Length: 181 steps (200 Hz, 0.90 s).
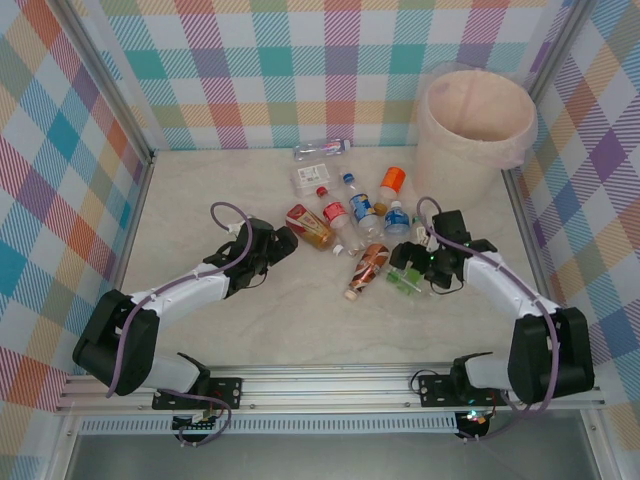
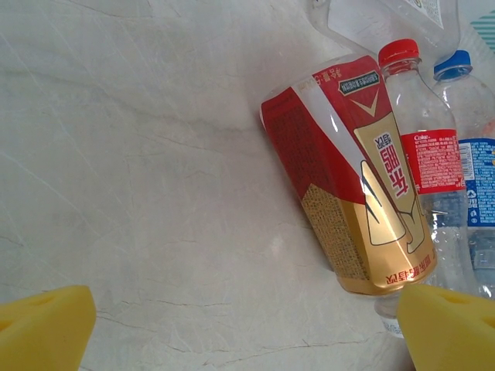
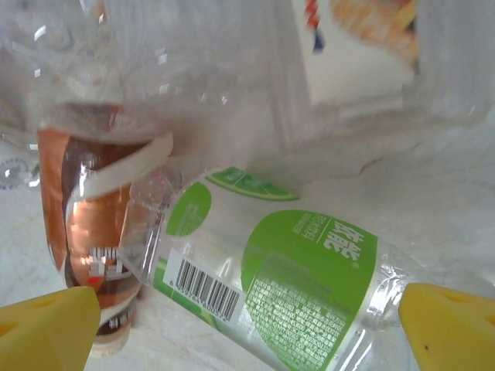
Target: Put the plastic bottles in the bin
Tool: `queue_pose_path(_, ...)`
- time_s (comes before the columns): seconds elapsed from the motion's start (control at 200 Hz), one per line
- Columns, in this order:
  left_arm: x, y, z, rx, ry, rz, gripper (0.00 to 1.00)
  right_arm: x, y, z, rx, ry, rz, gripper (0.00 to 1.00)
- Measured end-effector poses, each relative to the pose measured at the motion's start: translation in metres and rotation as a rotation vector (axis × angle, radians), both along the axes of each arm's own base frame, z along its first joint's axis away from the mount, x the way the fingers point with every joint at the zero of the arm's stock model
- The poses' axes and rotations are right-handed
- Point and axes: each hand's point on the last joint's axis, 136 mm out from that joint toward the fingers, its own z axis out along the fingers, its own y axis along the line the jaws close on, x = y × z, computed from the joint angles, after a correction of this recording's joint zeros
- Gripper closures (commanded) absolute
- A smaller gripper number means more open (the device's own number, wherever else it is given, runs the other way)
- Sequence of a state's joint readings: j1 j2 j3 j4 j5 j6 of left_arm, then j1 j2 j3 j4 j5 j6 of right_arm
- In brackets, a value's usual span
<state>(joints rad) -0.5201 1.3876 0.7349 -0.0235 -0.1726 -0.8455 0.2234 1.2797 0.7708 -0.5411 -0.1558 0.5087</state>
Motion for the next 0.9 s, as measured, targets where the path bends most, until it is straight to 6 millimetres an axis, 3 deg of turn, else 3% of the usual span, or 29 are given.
queue_pose_path(0.32, -0.001, -0.001, -0.018, 0.02, 0.046, -0.005, 0.0, -0.038, 0.02, -0.008, 0.015, 0.069, 0.056, 0.0)
queue_pose_path(0.475, -0.001, -0.001, -0.018, 0.02, 0.046, -0.005, 0.0, -0.056, 0.024, -0.018, -0.1, 0.119, 0.12, 0.0)
queue_pose_path(0.695, -0.001, -0.001, -0.018, 0.019, 0.047, -0.002, 0.0, -0.048, 0.03, -0.021, -0.25, 0.12, 0.215, 0.0)
queue_pose_path(0.905, -0.001, 0.0, -0.018, 0.02, 0.046, -0.001, 0.0, -0.042, 0.039, -0.042, -0.359, 0.165, 0.311, 0.01)
